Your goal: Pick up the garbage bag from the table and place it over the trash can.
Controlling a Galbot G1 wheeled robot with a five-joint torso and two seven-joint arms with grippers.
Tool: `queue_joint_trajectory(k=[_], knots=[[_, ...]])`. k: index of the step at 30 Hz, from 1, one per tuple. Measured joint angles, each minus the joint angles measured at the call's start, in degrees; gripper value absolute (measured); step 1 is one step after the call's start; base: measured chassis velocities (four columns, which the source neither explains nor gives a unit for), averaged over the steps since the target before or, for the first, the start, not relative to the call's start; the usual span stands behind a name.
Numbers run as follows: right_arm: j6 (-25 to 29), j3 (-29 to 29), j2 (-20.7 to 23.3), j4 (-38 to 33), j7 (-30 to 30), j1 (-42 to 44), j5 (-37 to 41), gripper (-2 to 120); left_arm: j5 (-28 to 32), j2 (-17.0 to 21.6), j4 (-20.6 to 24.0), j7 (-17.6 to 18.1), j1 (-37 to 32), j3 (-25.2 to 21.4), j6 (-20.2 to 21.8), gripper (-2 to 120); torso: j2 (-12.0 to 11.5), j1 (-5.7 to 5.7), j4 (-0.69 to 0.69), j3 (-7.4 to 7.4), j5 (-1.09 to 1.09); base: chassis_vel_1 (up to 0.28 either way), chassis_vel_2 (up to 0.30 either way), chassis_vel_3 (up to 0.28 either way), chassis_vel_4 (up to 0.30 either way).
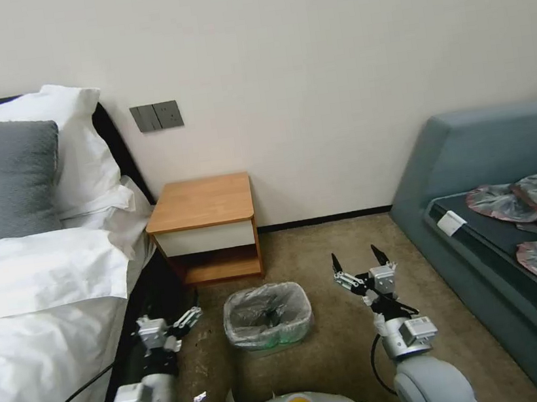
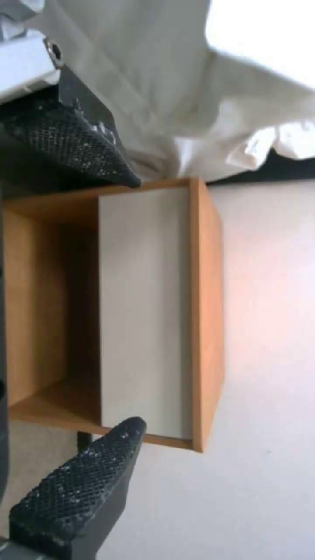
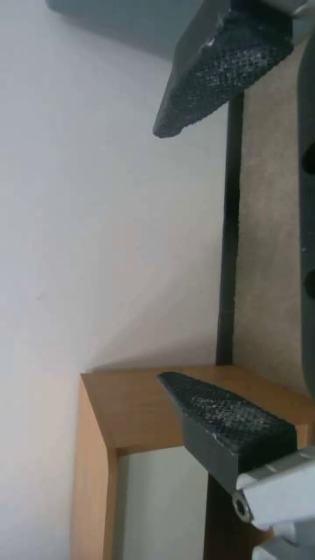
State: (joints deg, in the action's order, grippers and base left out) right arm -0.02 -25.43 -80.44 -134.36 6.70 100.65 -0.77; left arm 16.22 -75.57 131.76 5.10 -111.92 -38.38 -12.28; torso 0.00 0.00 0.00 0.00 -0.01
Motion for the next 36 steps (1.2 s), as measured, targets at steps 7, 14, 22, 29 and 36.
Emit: queue_joint_trajectory(k=[7, 14, 22, 29, 36], knots=[[2.75, 0.04, -3.08, -0.64, -0.73, 2.36, -2.48, 100, 0.5, -1.38, 0.6, -0.1, -8.27, -0.59, -3.56, 100, 0.0, 0.0, 0.01, 0.0, 0.01, 0.0, 0.0, 0.0, 0.0], [7.83, -0.81, -6.29, -0.52, -2.13, 6.21, -6.79, 100, -0.96, -3.1, 1.06, 1.16, -10.0, -0.41, -6.92, 100, 0.0, 0.0, -0.01, 0.0, 0.0, 0.0, 0.0, 0.0, 0.0], [10.94, 2.66, -5.69, -1.98, 1.62, 11.35, -5.63, 100, -3.2, -4.78, 3.01, 1.47, -10.8, 0.47, -8.61, 100, 0.0, 0.0, 0.01, 0.0, 0.01, 0.0, 0.0, 0.0, 0.0], [12.36, 3.78, -5.76, -2.19, 2.72, 13.46, -5.68, 100, -5.84, -5.53, 3.79, 3.76, -10.58, 2.58, -9.57, 100, 0.0, 0.0, 0.0, 0.0, 0.01, 0.0, 0.0, 0.0, 0.0], [12.68, 3.59, -5.9, -2.2, 2.93, 13.63, -5.9, 100, -6.44, -5.52, 3.86, 3.88, -10.43, 2.8, -9.62, 100, 0.0, 0.0, 0.0, 0.0, 0.01, 0.0, 0.0, 0.0, 0.0]])
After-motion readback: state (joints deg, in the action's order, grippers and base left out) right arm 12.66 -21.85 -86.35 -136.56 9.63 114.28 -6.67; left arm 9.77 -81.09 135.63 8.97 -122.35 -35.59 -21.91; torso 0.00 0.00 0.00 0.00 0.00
